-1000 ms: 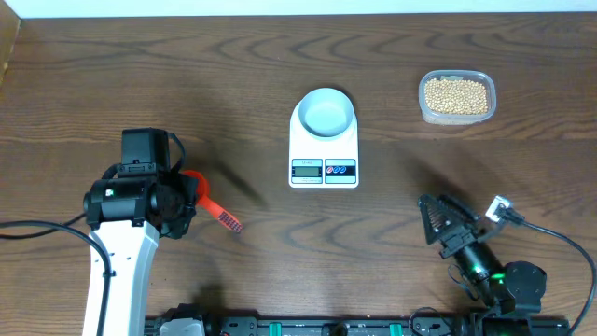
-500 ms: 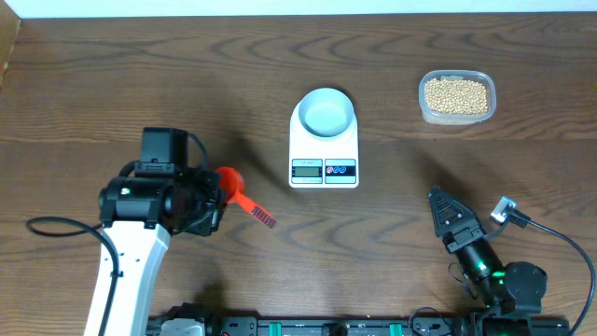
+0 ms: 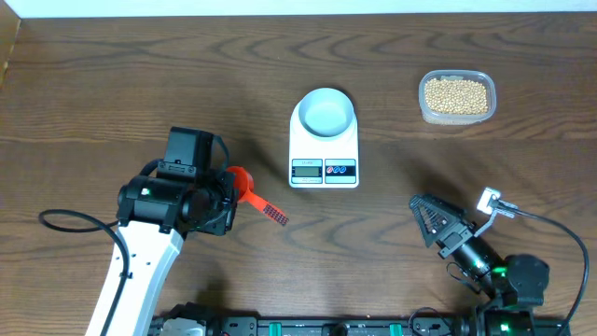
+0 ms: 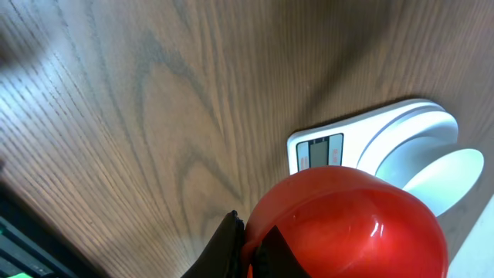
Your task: Scoop item into bowl and weigh 50g on scale
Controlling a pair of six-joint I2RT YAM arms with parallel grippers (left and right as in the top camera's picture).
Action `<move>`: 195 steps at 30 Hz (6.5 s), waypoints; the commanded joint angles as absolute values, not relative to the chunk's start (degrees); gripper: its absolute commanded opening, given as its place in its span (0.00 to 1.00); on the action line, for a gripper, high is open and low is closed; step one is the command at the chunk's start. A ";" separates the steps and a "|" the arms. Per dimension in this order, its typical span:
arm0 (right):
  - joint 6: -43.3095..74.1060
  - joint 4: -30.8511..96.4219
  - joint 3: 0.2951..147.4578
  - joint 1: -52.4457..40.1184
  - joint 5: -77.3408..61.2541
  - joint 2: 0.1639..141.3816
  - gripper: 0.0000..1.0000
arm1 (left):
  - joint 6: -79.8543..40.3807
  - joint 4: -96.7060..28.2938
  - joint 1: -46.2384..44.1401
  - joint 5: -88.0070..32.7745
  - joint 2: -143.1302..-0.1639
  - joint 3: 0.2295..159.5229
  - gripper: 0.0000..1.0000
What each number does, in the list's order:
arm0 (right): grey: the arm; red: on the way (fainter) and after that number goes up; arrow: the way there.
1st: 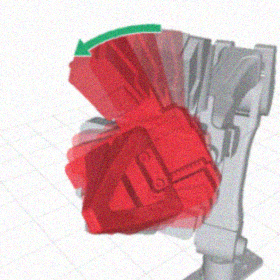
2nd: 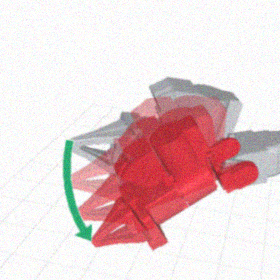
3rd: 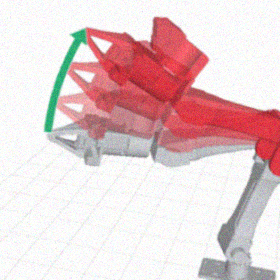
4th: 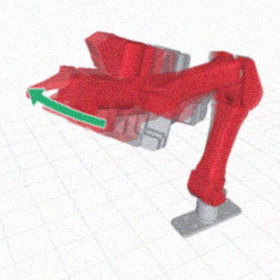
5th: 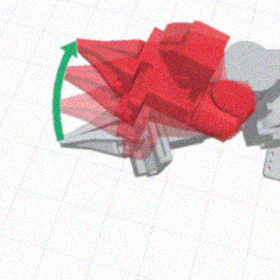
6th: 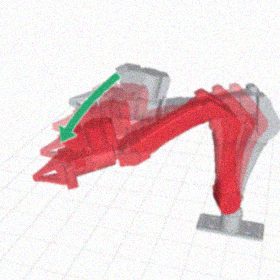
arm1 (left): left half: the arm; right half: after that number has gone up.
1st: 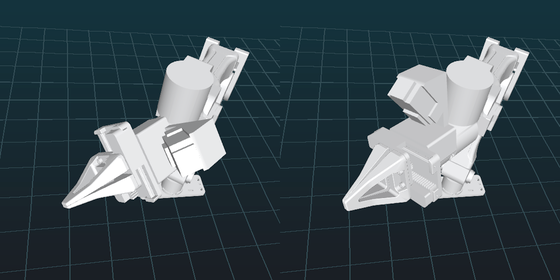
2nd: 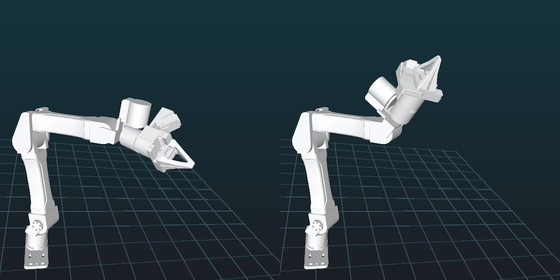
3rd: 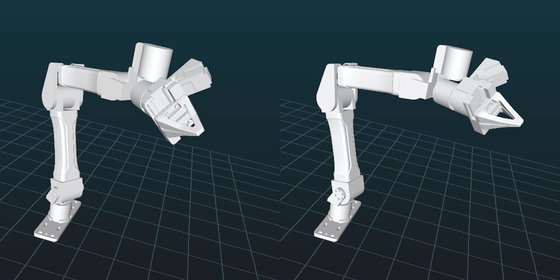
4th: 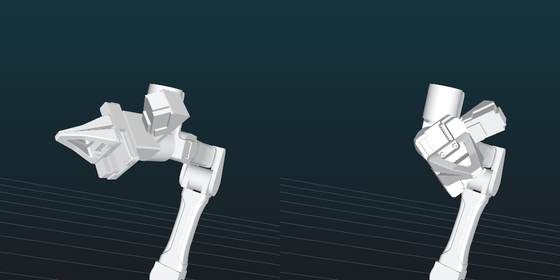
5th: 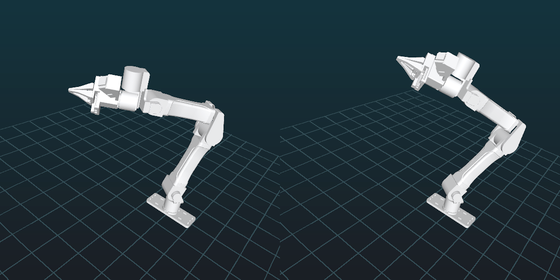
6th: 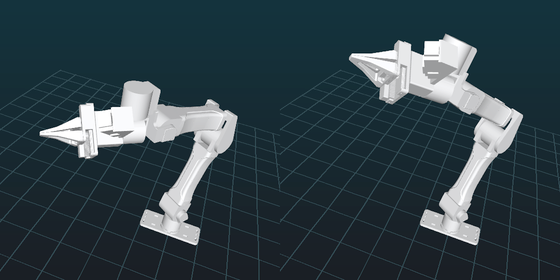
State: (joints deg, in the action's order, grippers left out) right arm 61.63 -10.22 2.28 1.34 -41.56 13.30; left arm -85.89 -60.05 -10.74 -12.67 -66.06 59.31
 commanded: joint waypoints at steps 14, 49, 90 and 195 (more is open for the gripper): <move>58.22 -30.85 17.17 -21.39 -39.07 51.40 0.99 | -100.84 -57.93 -11.14 -10.94 -71.94 60.14 0.07; 60.12 -53.56 17.26 -42.11 -18.90 75.37 0.36 | -100.79 -43.16 -30.30 -5.28 -78.30 60.14 0.07; 62.15 -52.88 17.23 -42.11 -22.20 75.35 0.01 | -100.60 -44.45 -30.35 -5.28 -78.30 60.14 0.07; 44.69 -2.83 20.10 14.06 -59.24 42.39 0.01 | -34.11 -12.27 -36.36 -2.07 -101.67 60.18 0.07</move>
